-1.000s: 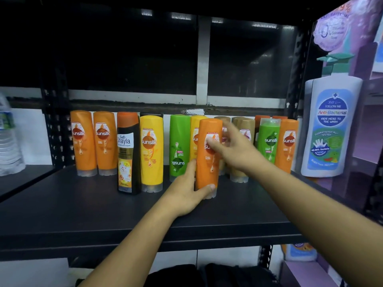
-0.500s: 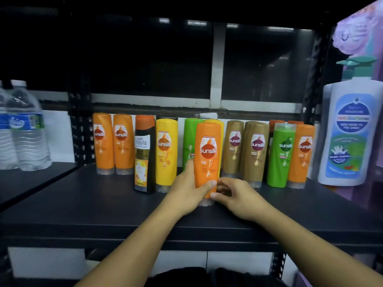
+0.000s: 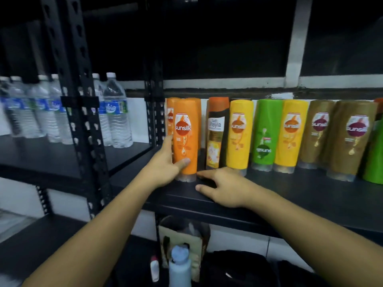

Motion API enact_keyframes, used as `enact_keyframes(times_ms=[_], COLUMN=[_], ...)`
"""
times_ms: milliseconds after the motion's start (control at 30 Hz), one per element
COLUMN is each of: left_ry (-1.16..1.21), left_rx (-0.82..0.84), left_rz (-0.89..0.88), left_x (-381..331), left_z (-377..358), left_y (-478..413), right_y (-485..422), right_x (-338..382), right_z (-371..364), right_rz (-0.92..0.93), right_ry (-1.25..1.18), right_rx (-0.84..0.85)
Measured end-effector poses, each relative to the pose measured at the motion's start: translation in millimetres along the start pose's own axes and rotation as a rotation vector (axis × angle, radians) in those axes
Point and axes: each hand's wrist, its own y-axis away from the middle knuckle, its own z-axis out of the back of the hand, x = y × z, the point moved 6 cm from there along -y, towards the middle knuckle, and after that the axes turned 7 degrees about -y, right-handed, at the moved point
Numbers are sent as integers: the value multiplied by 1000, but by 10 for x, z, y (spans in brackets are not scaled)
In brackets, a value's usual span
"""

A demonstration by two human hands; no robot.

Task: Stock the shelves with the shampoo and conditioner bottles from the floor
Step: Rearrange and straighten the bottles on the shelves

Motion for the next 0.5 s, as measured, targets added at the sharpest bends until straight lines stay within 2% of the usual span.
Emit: enact_keyframes(times_ms=[200, 500], left_ry=[-97, -147], left_rx=[-41, -66], left_rz=[105, 156], left_x=[373, 464], left_z=[214, 188], left_y=[-394, -857], right_y=[-332, -328], right_x=[74, -2], right_z=[-218, -263], right_rz=[2, 6], right_ry=[-60, -107], right_rx=[143, 143])
